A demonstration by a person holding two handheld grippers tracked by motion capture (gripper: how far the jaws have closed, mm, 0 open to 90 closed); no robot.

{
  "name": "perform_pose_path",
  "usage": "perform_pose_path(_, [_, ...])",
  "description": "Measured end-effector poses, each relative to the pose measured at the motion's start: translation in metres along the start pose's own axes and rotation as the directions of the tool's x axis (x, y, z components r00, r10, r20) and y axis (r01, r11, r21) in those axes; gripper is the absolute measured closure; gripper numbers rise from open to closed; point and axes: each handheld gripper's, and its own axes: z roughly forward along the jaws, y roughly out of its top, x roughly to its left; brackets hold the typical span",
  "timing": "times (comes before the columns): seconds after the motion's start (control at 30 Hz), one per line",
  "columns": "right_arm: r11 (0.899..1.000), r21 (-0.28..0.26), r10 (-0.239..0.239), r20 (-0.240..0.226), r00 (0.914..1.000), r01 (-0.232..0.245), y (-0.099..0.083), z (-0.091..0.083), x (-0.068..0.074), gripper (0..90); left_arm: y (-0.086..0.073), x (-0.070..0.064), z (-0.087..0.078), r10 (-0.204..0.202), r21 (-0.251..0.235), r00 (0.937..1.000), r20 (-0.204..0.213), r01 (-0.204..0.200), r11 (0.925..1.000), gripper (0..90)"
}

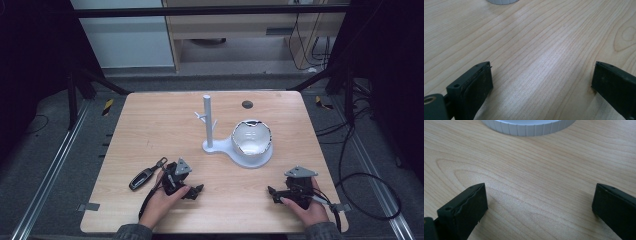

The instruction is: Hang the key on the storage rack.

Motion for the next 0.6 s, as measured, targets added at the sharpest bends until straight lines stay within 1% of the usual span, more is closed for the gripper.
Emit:
perform_pose_path(0.13, [1.000,0.000,0.000,0.000,1.0000,0.000,-0.0001,0.0000,0.0000,0.4,-0.0009,-0.0005,0.0001,-0.004,-0.008,1.0000,-0.001,0.004,1.0000,2.2])
perform_pose_path(0.43, [1.000,0.000,0.001,-0.001,1.0000,-0.001,-0.0001,0.0000,0.0001,0.4,-0.0010,-0.0008,-0.0001,-0.004,-0.007,1.0000,-0.005,0.004,1.0000,2.2])
perform_pose_path(0.53, [1.000,0.000,0.000,-0.001,1.0000,0.000,-0.0001,0.0000,0.0000,0.4,-0.0011,-0.0005,-0.0007,-0.001,-0.004,1.0000,-0.003,0.001,1.0000,2.2])
perform_pose_path(0.6, [1.000,0.000,0.000,0.000,1.0000,0.000,-0.0001,0.0000,0.0000,0.4,-0.0011,-0.0005,-0.0018,-0.006,0.004,1.0000,-0.001,0.006,1.0000,2.4])
